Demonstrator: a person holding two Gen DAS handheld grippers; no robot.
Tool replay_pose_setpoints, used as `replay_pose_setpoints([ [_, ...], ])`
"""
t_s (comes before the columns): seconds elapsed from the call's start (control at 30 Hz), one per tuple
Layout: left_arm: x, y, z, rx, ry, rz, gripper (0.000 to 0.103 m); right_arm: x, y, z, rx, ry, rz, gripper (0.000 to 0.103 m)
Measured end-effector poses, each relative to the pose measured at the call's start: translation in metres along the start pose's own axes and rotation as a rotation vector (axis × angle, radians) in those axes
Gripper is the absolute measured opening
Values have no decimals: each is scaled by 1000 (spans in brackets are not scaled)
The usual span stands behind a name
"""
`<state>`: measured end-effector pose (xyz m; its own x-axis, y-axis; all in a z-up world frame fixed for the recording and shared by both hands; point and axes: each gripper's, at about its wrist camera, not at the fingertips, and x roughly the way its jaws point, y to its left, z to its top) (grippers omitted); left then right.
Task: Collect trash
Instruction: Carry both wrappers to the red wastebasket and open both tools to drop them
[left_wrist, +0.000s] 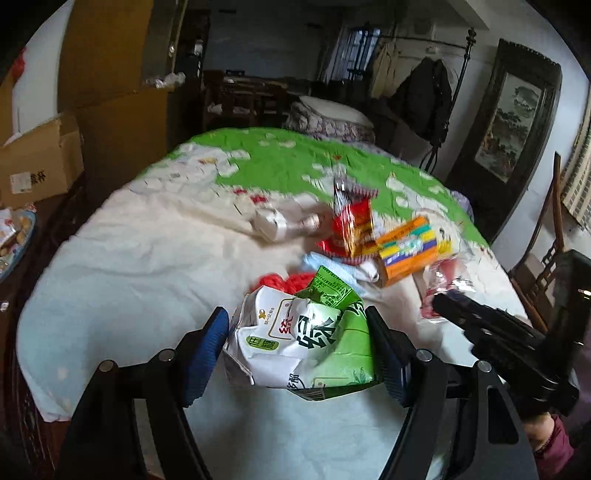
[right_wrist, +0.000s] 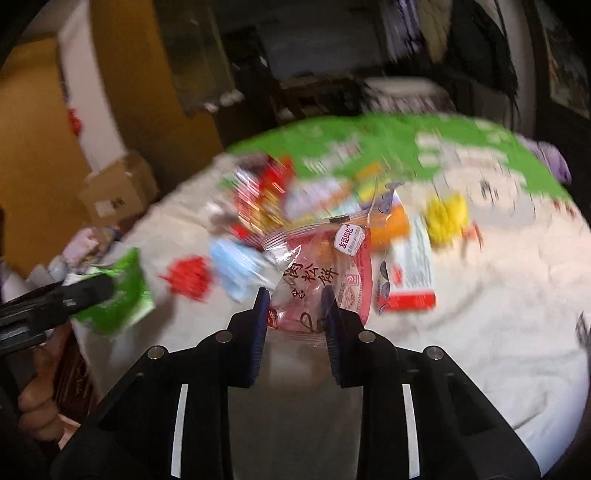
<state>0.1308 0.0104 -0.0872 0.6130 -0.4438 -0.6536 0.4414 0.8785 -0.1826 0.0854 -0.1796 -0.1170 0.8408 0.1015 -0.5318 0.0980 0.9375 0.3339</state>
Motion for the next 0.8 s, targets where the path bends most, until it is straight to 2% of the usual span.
replay_pose_setpoints([
  [0.17, -50, 5, 10, -4, -90, 30, 74, -33, 28, 7, -41, -58, 74, 30],
  [0.4, -142, 21, -6, -17, -194, 163, 74, -83, 71, 4, -122, -128, 188, 30],
  [0.6, -204, 59, -57, -97, -186, 271, 74, -133, 119, -14, -212, -173, 304, 30],
  [0.73, -228, 95, -100, -173, -138, 344, 74, -151, 146, -28, -267, -161, 349, 30],
  [0.8, -226, 119, -123, -225, -95, 362, 74, -154, 162, -33, -294, -140, 368, 30],
])
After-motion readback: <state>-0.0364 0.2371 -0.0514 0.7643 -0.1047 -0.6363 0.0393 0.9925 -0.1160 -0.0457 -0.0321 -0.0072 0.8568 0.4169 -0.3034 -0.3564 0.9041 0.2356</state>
